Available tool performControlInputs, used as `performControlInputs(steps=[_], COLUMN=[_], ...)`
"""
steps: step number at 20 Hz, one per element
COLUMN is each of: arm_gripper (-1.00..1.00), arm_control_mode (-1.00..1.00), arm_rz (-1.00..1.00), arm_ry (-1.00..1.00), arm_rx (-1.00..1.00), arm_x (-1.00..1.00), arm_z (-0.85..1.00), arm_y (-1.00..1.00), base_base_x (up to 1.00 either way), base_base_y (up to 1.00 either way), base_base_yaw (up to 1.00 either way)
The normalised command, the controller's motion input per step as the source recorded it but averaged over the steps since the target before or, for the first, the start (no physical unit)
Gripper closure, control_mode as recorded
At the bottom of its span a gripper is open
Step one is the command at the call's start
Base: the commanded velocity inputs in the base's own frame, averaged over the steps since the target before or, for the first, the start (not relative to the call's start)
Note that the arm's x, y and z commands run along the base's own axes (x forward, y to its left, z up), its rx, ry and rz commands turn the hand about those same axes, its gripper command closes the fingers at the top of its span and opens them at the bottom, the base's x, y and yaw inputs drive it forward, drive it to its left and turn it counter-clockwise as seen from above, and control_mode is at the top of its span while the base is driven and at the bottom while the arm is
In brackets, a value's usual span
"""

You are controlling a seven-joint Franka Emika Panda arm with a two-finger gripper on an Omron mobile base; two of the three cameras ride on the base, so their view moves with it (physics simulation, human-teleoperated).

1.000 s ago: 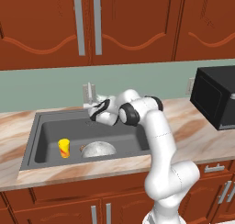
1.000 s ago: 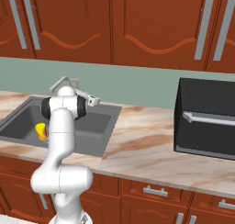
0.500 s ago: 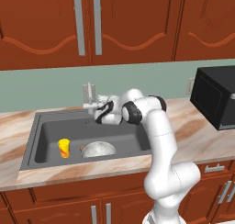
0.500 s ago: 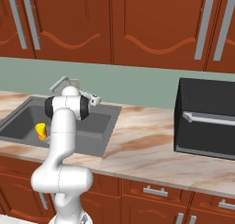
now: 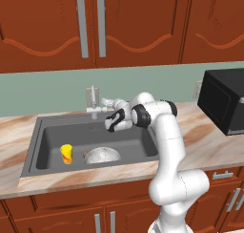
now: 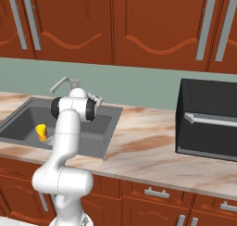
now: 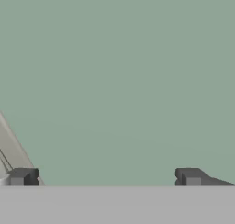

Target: Pick the cup and bowl and place them in the sink. Then turn on the water.

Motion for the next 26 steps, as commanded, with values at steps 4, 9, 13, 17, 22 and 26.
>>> performControlInputs(steps=[4,9,13,17,22,26], arm_gripper=[-1.0,-1.0,-1.0,-1.0,-1.0,-1.0], arm_control_mode=[-1.0,-1.0,-1.0,-1.0,-1.0,-1.0], arm_rz=[0.11,0.09,0.06,0.0,0.0,0.0], arm_ry=[0.0,0.0,0.0,0.0,0.0,0.0], arm_rx=[0.04,0.04,0.02,0.0,0.0,-0.02], arm_x=[0.11,0.12,0.07,0.0,0.0,0.0], arm_z=[0.0,0.0,0.0,0.0,-0.09,-0.21], arm_y=[-0.88,-0.81,-0.63,-0.01,-0.33,-0.62], base_base_x=[0.0,0.0,0.0,0.0,0.0,0.0], base_base_y=[0.0,0.0,0.0,0.0,0.0,0.0], base_base_yaw=[0.0,0.0,0.0,0.0,0.0,0.0])
